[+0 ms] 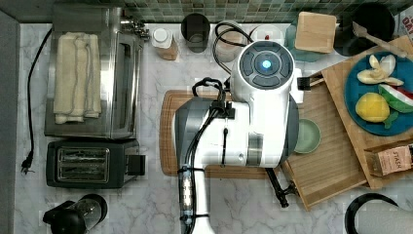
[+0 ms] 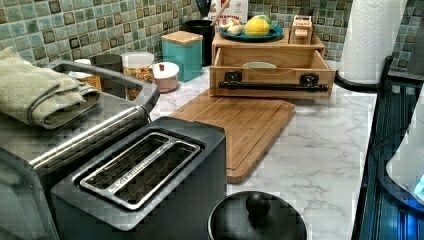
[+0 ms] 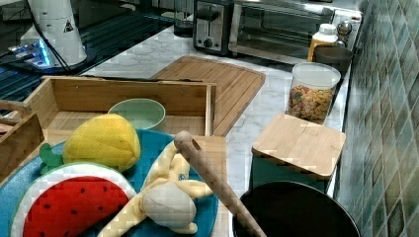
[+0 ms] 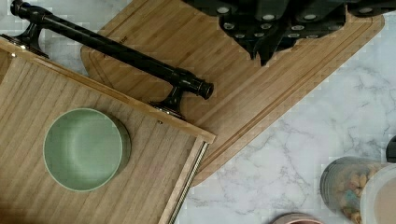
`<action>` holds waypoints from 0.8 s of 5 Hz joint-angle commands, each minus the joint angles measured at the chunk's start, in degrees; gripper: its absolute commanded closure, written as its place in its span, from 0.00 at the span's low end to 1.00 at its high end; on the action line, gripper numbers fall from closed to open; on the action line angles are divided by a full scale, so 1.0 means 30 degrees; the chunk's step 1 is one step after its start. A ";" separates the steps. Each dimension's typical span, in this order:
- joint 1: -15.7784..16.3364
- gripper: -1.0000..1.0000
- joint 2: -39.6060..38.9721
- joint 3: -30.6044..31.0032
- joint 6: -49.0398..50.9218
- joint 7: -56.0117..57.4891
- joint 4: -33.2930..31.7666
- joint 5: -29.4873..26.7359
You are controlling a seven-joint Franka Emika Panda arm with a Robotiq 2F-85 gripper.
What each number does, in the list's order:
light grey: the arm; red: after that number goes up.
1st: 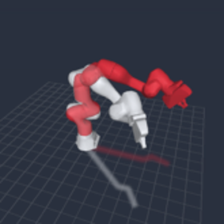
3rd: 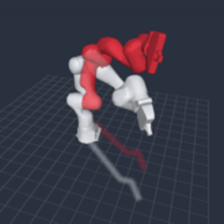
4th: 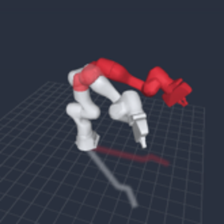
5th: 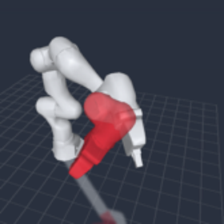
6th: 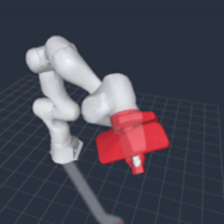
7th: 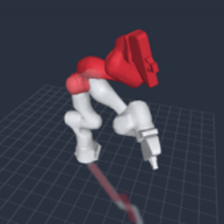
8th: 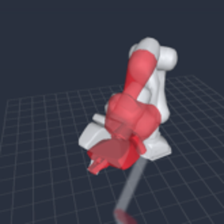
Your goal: Close the drawer.
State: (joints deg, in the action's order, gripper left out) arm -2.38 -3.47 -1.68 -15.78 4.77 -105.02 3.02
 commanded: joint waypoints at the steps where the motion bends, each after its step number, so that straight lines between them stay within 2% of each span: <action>1: -0.0086 1.00 0.0000 -0.0046 0.0001 -0.0004 -0.0002 0.0099; 2: -0.0107 1.00 0.0000 -0.0024 0.0001 -0.0005 -0.0002 0.0100; 3: -0.0049 1.00 0.1385 0.0194 -0.1505 0.2756 -0.2430 -0.0044; 4: 0.0297 1.00 0.2955 0.0028 -0.4219 0.8116 -0.5323 0.0138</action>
State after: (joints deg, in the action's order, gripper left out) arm -2.48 -1.80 -1.74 -28.12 22.93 -112.97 3.17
